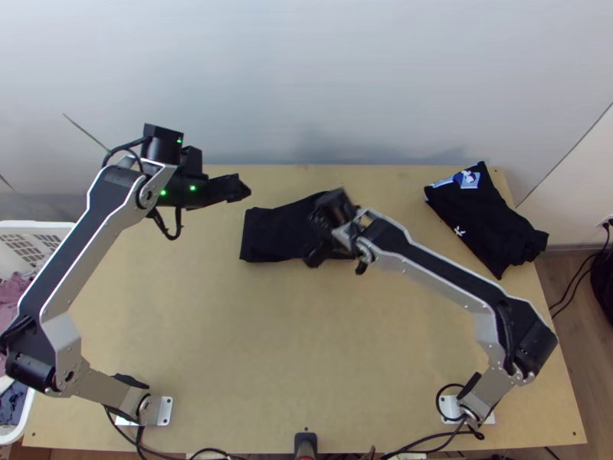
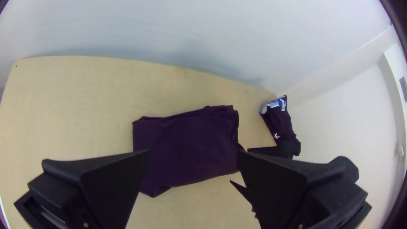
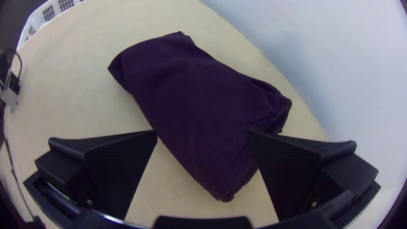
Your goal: Fold the t-shirt
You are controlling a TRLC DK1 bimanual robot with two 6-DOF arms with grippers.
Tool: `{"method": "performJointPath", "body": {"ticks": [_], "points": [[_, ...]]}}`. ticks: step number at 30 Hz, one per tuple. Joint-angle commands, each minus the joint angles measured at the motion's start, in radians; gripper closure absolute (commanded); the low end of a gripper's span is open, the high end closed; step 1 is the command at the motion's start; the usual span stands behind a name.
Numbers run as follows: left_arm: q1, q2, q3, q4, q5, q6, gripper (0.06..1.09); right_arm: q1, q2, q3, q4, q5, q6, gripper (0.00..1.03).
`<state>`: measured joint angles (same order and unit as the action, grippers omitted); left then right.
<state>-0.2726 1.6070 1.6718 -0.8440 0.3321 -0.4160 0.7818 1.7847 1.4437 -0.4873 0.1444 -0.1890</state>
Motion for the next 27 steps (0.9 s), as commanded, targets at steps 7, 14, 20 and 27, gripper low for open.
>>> {"method": "performJointPath", "body": {"ticks": [7, 14, 20, 27], "points": [[0.069, -0.071, -0.127, 0.045, -0.002, -0.007, 0.11, 0.162, -0.015, -0.276, 0.355, 0.087, -0.383, 0.04], [0.096, -0.098, -0.192, 0.080, 0.001, -0.006, 0.11, 0.166, 0.051, -0.344, 0.570, 0.109, -0.546, 0.03], [0.113, -0.114, -0.247, 0.105, 0.016, -0.001, 0.11, 0.134, 0.140, -0.348, 0.742, 0.127, -0.665, 0.03], [0.135, -0.121, -0.259, 0.126, 0.041, -0.001, 0.11, 0.116, 0.242, -0.321, 0.860, 0.170, -0.756, 0.03]]}}
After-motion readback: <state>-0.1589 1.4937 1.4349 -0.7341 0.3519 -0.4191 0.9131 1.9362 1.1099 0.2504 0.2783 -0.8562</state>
